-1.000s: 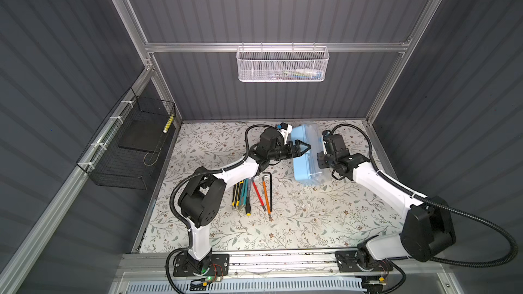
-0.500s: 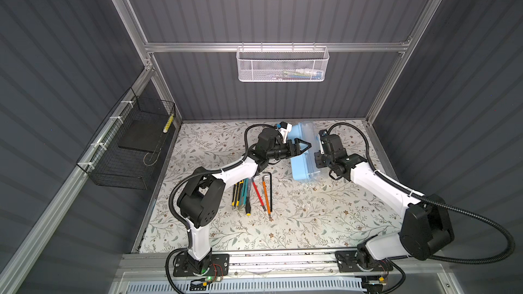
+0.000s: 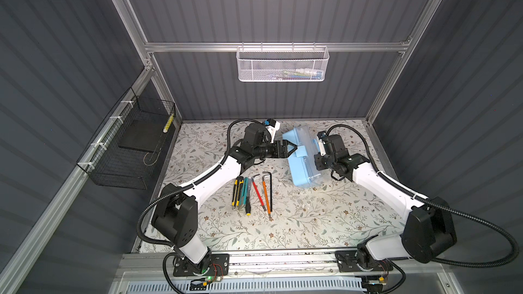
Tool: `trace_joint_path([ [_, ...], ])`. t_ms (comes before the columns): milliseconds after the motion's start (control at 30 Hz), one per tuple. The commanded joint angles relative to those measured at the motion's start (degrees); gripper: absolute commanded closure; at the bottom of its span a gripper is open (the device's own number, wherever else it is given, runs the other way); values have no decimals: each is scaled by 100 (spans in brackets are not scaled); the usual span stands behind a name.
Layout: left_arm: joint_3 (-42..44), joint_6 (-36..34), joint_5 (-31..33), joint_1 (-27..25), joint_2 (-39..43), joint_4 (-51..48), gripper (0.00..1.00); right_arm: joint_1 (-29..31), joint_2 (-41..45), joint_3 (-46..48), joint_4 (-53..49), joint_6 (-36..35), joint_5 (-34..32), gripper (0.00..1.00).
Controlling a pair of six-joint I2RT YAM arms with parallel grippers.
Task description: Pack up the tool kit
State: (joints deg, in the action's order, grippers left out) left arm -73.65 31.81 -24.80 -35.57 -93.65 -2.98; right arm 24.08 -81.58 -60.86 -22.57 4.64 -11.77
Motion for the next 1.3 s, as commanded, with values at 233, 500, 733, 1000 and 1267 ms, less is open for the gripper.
trace_joint_path([
  [233, 256, 248, -432, -1, -505, 270, 15, -17, 99, -260, -881, -262, -214, 100],
  [500, 404, 733, -647, -340, -414, 1470, 18, -20, 38, -111, -766, -184, -228, 100],
  [733, 241, 861, -781, -379, -729, 1624, 34, -11, 45, -69, -701, -148, -173, 100],
  [1000, -24, 553, -409, -378, -746, 796, 41, -11, 64, 21, -683, -186, -202, 100],
  [1267, -1061, -1695, 2426, -973, -275, -1674, 6, -11, 159, 5, -672, -236, -247, 100],
])
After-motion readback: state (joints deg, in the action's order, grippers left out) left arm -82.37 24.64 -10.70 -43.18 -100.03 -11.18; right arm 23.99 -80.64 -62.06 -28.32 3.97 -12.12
